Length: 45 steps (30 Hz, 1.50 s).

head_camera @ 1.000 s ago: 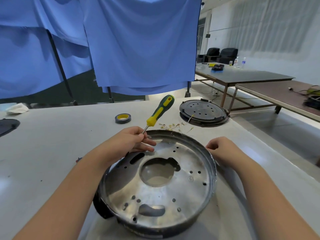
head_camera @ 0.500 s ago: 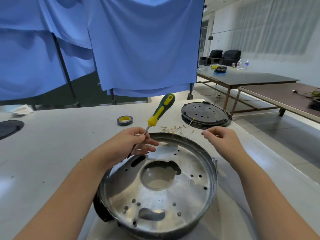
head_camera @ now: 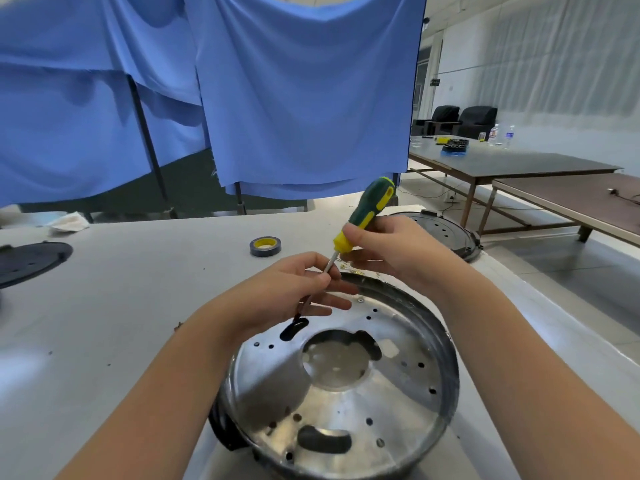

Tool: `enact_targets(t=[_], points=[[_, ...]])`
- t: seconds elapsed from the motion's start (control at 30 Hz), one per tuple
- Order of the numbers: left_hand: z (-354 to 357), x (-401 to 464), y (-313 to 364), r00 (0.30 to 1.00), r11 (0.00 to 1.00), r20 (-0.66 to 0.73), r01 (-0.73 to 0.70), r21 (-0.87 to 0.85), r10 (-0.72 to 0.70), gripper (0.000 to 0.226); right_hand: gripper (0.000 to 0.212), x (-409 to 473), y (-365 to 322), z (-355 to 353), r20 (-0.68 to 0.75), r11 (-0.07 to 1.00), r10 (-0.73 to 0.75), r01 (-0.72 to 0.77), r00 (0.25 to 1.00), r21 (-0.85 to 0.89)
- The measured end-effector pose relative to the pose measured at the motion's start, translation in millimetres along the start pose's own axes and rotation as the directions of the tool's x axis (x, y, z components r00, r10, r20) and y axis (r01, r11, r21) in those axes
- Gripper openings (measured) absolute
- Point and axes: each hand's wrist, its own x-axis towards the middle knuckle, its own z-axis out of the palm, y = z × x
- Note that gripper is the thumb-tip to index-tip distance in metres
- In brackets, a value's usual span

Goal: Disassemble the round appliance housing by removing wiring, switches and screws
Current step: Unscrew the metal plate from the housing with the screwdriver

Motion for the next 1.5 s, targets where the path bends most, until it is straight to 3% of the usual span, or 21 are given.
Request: enact_targets(t=[0.13, 0.2, 0.27, 0.37, 0.5, 0.73, 1.5], points=[[-3, 0, 2, 0.989, 0.946, -0.095, -0.076, 0.316, 0.112, 0.018, 0.017, 8, -12, -6, -0.032, 0.995, 0.013, -0.01, 0.999, 0.095], [-5, -1, 0, 0.991, 0.919, -0.053, -0.097, 0.383, 0.126, 0.026, 0.014, 11, -12, -12, -0.111, 0.991, 0.003, 0.012, 0.994, 0.137], [-5, -2, -5, 0.997, 0.872, 0.031, -0.077, 0.484, 0.07, 0.042, 0.007, 12, -9, -17, -0.188, 0.997, -0.009, 0.025, 0.982, 0.079], [-1, 2, -14, 0.997, 0.682, 0.063, -0.017, 0.731, -0.043, 0.072, 0.006, 14, -2, -24, -0.253, 0.994, -0.059, 0.035, 0.966, -0.102], [5, 3, -19, 0.988, 0.528, 0.087, -0.006, 0.849, -0.128, 0.079, 0.009, 16, 2, -28, -0.275, 0.982, -0.133, 0.09, 0.952, -0.164], [3, 3, -18, 0.984, 0.443, 0.109, -0.037, 0.896, -0.138, 0.072, 0.012, 18, 10, -30, -0.274, 0.974, -0.17, 0.118, 0.947, -0.195], [0, -1, -15, 0.981, 0.44, 0.107, -0.024, 0.898, -0.163, 0.079, 0.007, 19, 10, -32, -0.298, 0.976, -0.205, 0.17, 0.932, -0.138]])
